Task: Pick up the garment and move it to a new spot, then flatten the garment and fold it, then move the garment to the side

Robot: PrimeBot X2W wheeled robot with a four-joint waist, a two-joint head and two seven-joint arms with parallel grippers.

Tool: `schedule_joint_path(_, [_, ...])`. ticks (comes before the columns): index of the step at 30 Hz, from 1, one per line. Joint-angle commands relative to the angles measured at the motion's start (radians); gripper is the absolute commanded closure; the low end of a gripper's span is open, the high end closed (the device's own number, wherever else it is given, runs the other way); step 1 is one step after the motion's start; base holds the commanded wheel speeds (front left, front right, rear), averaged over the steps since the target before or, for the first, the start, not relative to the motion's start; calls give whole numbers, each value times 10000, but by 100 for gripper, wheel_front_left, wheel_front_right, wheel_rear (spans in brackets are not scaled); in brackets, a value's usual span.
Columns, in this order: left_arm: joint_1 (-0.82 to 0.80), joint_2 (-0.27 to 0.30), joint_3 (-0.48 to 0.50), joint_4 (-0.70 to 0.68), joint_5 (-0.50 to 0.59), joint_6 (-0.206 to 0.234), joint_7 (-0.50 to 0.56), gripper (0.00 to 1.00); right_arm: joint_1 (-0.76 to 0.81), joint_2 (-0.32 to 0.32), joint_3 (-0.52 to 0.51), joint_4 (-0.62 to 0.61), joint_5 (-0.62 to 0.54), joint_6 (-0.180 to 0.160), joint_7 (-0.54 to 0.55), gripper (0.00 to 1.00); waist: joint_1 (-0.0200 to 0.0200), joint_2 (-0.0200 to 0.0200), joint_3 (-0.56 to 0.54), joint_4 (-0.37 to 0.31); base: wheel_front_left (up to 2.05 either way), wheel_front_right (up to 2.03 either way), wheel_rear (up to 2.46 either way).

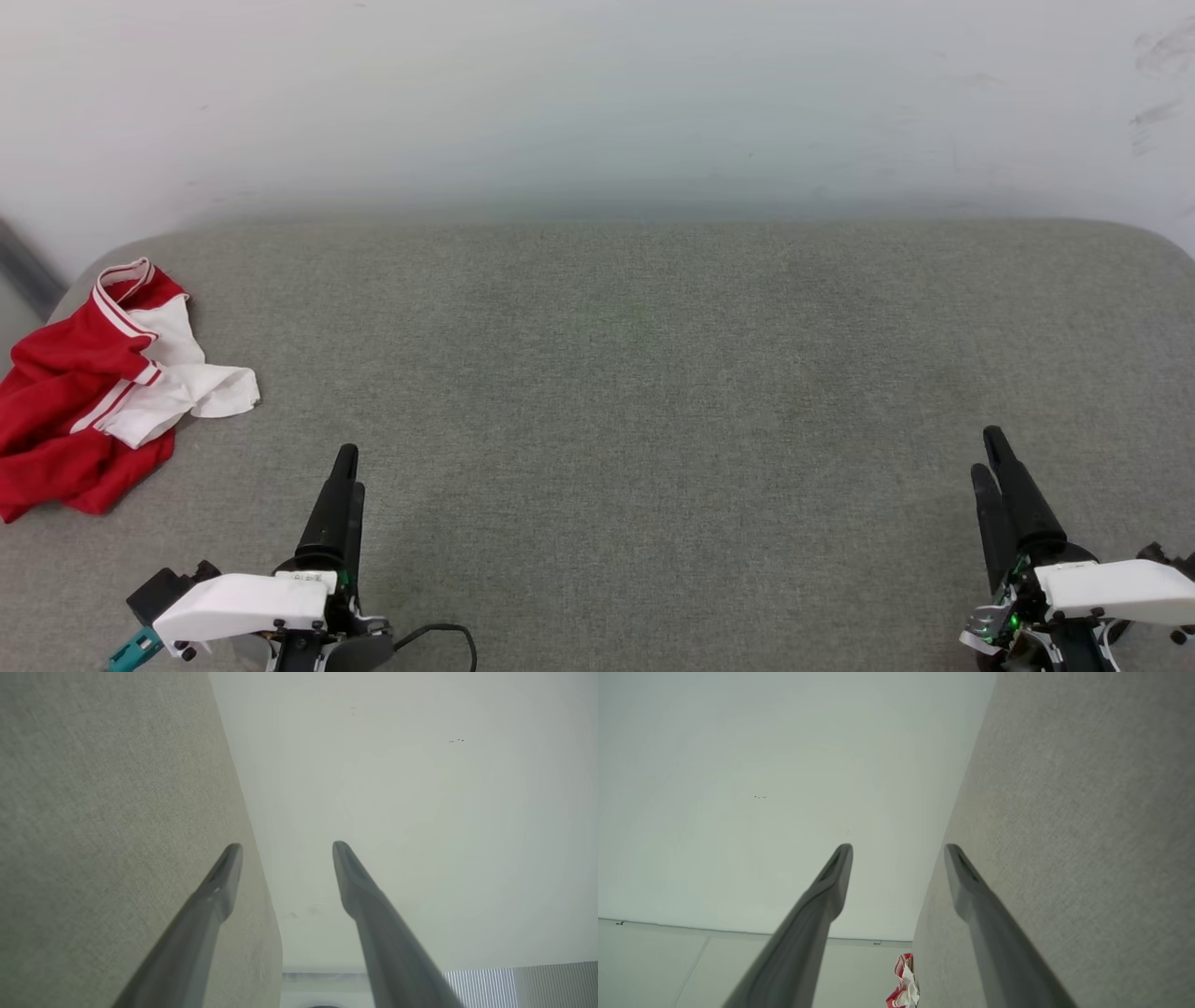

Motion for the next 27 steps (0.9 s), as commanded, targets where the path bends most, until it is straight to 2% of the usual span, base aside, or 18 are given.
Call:
schedule_joint_path(1, [-323, 30, -68, -266, 526, -2, -135, 0, -132, -114, 41, -283, -525, 2, -126, 0, 0, -1, -5, 6, 0, 0, 0])
schedule_joint_path(7, [-334, 33, -263, -371, 1951, -2, -393, 0, -90, -125, 151, -449, -2213, 2, -383, 0, 0, -1, -25, 34, 0, 0, 0])
schedule_joint_path(8, [-334, 33, -263, -371, 1951, -2, -393, 0, -90, -125, 151, -449, -2213, 2, -383, 0, 0, -1, -25, 34, 0, 0, 0])
schedule_joint_path(9, [-334, 34, -278, -418, 2369, -2, -477, 0, -87, -127, 190, -487, -2796, 2, -468, 0, 0, -1, -29, 39, 0, 0, 0])
schedule_joint_path(27, [-460, 45, -724, -445, 6265, 64, -1114, 0, -72, -96, 320, -745, -6844, 1, -827, 0, 0, -1, -64, 88, 0, 0, 0])
